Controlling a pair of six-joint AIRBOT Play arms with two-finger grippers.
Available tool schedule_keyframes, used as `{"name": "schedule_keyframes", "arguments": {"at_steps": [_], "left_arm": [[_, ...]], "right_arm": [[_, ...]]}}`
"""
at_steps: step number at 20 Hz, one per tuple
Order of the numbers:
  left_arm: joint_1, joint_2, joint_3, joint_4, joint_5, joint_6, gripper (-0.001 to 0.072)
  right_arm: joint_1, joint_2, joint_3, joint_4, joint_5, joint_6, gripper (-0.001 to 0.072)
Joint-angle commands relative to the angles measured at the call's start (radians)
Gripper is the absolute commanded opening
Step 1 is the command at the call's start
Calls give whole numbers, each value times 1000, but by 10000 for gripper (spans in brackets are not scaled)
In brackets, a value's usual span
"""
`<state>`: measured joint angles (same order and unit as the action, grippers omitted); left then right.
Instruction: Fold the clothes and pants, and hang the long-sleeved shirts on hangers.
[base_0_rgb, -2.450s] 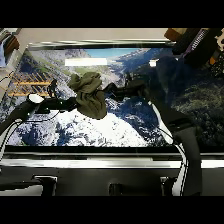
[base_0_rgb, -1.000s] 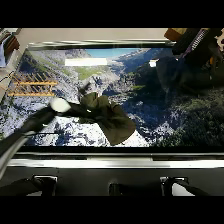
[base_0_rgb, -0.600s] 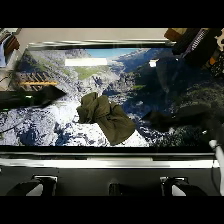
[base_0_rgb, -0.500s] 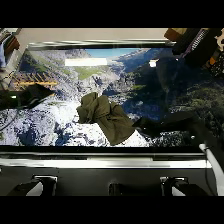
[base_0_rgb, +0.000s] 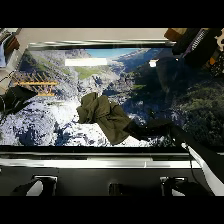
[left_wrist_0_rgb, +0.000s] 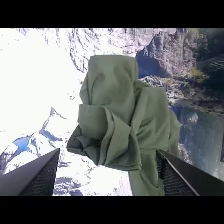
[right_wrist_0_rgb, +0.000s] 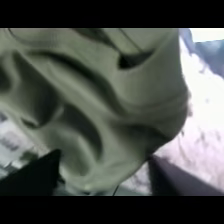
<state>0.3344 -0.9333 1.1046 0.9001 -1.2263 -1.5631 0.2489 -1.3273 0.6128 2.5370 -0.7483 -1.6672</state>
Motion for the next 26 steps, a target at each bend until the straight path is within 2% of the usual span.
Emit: {"name": "schedule_keyframes", "arguments": {"at_steps": [1, 2, 3, 4, 7, 11, 14, 20, 21, 22, 23, 25, 26], "left_arm": [[5, -37, -39, 1, 12, 1, 706], [0, -62, -60, -3, 24, 19, 706], [-13, -94, -80, -7, 43, 50, 706], [-31, -129, -97, -17, 76, 80, 706], [-122, -285, -111, -81, 238, 161, 706], [-226, -550, -69, -299, 445, 340, 705], [-285, -743, 70, -349, 441, 400, 703], [-364, -951, 294, -351, 433, 384, 695], [-370, -968, 313, -350, 431, 381, 642], [-373, -979, 323, -351, 431, 376, 523], [-376, -987, 325, -351, 431, 369, 484], [-375, -999, 325, -351, 417, 339, 485], [-375, -1001, 325, -351, 400, 340, 418]], "right_arm": [[7, -12, -3, 48, 70, -24, 342], [7, -12, 0, 48, 73, -26, 175], [7, -11, 0, 51, 72, -25, 69], [7, -10, 2, 51, 62, -23, 32], [7, 36, 2, 48, 17, -23, 31], [7, 140, 2, 42, -49, 11, 31], [7, 215, 2, 42, -74, 11, 31], [7, 276, 2, 42, -69, 33, 31], [7, 276, 2, 42, -68, 33, 31], [7, 276, 2, 43, -65, 33, 31], [7, 277, 2, 43, -64, 33, 31], [7, 286, 2, 43, -54, 33, 31], [7, 294, 2, 43, -45, 33, 31]]}}
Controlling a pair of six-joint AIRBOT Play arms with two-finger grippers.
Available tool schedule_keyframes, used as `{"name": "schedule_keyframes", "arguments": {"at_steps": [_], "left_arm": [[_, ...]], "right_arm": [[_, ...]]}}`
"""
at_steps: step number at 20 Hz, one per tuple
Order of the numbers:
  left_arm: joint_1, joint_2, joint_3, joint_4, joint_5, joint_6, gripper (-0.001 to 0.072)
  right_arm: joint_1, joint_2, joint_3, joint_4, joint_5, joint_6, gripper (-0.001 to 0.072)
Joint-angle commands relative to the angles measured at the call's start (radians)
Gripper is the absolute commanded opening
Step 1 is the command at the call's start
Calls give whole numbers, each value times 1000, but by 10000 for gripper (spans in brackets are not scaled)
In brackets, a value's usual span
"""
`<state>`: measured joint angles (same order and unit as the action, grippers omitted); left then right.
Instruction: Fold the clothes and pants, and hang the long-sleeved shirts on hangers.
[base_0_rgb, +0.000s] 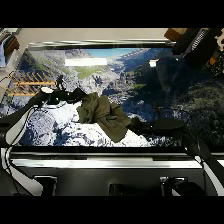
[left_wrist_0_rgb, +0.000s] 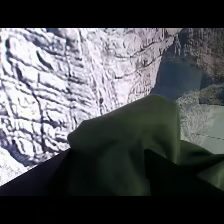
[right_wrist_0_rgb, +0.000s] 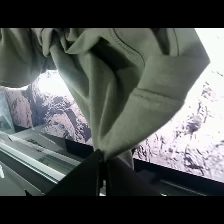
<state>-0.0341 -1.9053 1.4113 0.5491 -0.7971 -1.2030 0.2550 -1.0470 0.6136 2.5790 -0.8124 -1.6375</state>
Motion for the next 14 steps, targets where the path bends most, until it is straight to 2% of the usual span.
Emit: {"name": "schedule_keyframes", "arguments": {"at_steps": [1, 2, 5, 7, 9, 11, 14], "left_arm": [[-7, -29, 19, 0, -56, -16, 208], [-6, -28, 27, 0, -92, -7, 14], [7, -13, 101, 0, -191, -1, 14], [30, 45, 164, 0, -201, -1, 13], [71, 137, 253, 10, -201, -2, 12], [119, 253, 367, 63, -198, -3, 12], [199, 456, 544, 221, -185, -55, 12]], "right_arm": [[1, 24, 1, 1, 29, 3, 31], [1, 34, 1, 1, 40, 3, 31], [-2, 76, 13, -8, 86, 3, 31], [-2, 116, 78, -78, 146, 3, 30], [-2, 140, 215, -226, 190, 34, 29], [-2, 141, 410, -398, 182, 142, 29], [-2, 141, 731, -581, 109, 151, 29]]}}
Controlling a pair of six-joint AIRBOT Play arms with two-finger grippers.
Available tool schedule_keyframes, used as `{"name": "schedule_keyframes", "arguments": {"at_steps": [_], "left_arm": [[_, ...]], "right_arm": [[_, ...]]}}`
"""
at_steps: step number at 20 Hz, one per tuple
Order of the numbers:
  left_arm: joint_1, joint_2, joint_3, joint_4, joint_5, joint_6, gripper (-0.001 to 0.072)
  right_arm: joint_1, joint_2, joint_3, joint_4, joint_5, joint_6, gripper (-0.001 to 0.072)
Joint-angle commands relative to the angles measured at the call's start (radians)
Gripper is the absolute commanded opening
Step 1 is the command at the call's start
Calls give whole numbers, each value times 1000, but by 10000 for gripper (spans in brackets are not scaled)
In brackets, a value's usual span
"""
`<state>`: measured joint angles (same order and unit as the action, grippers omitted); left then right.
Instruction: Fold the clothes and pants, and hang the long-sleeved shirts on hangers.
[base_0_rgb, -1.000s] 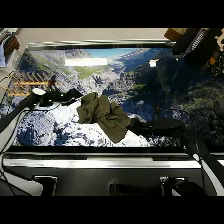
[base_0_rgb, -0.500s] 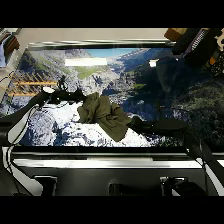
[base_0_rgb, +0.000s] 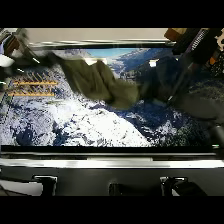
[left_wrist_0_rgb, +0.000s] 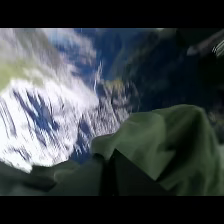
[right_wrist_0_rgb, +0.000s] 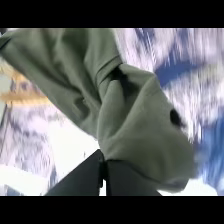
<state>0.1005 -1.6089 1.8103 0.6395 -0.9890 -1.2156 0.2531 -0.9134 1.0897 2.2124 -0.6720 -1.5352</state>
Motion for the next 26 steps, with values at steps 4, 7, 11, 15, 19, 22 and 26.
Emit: {"name": "schedule_keyframes", "arguments": {"at_steps": [4, 7, 11, 15, 19, 22, 26], "left_arm": [[161, 444, 229, 337, 30, -105, 14], [203, 615, 213, 560, -5, -284, 14], [210, 705, 188, 597, -142, -330, 16], [209, 658, 105, 393, -261, -327, 16], [123, 537, -122, 262, -297, -262, 16], [26, 385, -319, 266, -209, -194, 16], [-37, 102, -431, 268, 21, -197, 15]], "right_arm": [[0, 8, 639, -428, -161, 63, 30], [0, 16, 803, -656, -258, 156, 30], [0, 43, 819, -668, -301, 216, 31], [0, -36, 819, -542, -452, 225, 31], [0, -285, 816, -523, -570, 231, 31], [0, -542, 816, -496, -547, 231, 30], [0, -846, 816, -413, -463, 231, 30]]}}
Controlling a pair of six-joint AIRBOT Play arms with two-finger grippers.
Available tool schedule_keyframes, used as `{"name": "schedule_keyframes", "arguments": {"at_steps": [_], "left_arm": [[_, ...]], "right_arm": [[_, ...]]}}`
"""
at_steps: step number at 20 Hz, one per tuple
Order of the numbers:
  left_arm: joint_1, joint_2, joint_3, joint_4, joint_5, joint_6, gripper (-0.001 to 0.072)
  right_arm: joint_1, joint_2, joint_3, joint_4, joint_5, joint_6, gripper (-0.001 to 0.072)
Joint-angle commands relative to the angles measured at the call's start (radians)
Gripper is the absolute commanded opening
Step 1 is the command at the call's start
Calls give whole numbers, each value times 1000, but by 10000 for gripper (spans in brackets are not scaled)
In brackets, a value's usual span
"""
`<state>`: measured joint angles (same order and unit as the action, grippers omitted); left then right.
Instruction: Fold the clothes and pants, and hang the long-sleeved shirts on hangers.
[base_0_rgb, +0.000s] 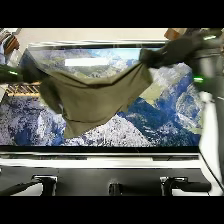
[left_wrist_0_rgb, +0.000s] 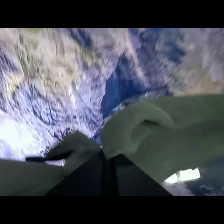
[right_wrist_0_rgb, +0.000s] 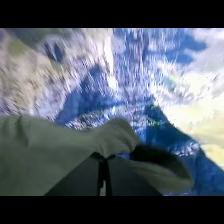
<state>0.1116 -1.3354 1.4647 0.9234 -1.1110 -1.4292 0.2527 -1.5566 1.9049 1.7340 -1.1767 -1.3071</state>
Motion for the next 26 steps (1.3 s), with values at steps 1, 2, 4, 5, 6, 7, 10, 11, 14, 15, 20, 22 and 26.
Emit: {"name": "schedule_keyframes", "arguments": {"at_steps": [1, 2, 4, 5, 6, 7, 10, 11, 14, 15, 20, 22, 26], "left_arm": [[-58, -248, -85, -28, 194, 16, 15], [-64, -311, -82, -50, 233, 16, 15], [-69, -423, -50, -95, 249, 17, 16], [-69, -462, -27, -98, 236, 16, 19], [-63, -480, -7, -97, 222, 24, 58], [-50, -480, 11, -97, 208, 39, 196], [43, -426, 96, -96, 29, 111, 698], [87, -393, 113, -85, -51, 127, 699], [241, -229, 36, -38, -199, 105, 698], [281, -154, -58, -37, -198, 135, 698], [299, 203, -739, -42, -108, 150, 698], [276, 259, -904, -84, -35, 147, 698], [219, 241, -1005, -137, 113, 167, 697]], "right_arm": [[0, -256, 1, 89, 60, 3, 30], [0, -303, 1, 118, 80, 3, 30], [0, -357, 1, 167, 112, 14, 31], [0, -370, 1, 177, 128, 15, 31], [0, -373, 1, 177, 139, 15, 31], [0, -372, 2, 177, 144, 14, 31], [0, -354, 2, 173, 103, 2, 31], [0, -343, 2, 173, 80, -15, 31], [0, -299, 2, 166, 21, -70, 31], [0, -285, 2, 166, 6, -75, 31], [0, -228, 2, 166, -41, -95, 31], [0, -212, 2, 166, -63, -95, 31], [0, -190, 2, 167, -118, -94, 31]]}}
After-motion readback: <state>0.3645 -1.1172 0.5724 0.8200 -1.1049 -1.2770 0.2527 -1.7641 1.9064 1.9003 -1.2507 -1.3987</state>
